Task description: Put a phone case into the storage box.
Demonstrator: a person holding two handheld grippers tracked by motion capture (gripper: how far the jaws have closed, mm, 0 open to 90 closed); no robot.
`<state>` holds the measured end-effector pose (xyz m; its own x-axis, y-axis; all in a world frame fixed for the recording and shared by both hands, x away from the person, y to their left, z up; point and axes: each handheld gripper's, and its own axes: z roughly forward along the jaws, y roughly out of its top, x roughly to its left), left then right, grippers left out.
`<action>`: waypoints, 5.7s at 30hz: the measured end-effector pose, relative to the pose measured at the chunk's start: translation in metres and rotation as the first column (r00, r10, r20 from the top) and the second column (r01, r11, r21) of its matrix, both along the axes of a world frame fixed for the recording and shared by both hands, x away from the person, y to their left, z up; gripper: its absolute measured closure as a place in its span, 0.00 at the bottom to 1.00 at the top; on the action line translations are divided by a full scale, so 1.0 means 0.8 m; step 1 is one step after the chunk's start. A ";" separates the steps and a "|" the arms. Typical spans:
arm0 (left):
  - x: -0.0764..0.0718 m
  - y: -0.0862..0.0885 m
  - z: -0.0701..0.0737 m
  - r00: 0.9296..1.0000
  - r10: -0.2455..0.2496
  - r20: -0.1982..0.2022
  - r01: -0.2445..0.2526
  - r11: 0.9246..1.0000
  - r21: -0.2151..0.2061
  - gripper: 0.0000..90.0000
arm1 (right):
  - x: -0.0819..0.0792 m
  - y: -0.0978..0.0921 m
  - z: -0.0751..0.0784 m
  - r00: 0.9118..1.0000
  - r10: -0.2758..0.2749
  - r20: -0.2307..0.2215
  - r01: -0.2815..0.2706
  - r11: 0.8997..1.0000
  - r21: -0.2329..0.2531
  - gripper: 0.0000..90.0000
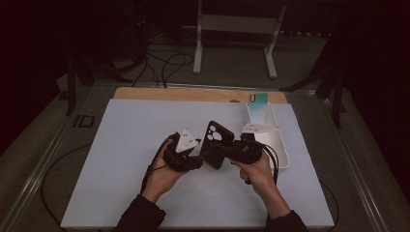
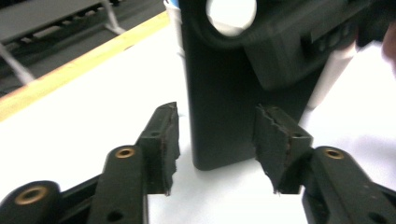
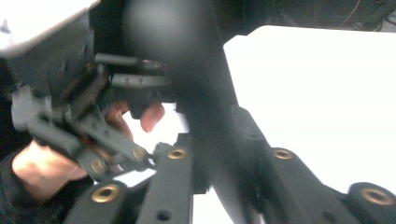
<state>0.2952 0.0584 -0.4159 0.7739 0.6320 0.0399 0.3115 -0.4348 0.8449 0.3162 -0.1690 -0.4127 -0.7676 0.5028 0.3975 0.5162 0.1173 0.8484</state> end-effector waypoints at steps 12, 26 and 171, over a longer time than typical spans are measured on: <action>-0.001 0.006 -0.004 0.999 -0.040 -0.031 0.040 0.999 0.022 0.39 | -0.004 0.001 0.006 0.998 -0.033 0.054 0.035 0.999 -0.034 0.96; 0.002 0.025 -0.011 0.987 -0.101 -0.128 0.097 0.995 -0.039 0.29 | -0.010 -0.009 0.018 0.992 0.025 0.122 -0.021 0.999 -0.032 0.96; -0.004 0.030 -0.039 0.986 -0.082 -0.146 0.066 0.992 -0.112 0.26 | -0.012 0.039 0.031 0.969 -0.159 0.191 0.187 0.973 -0.137 0.15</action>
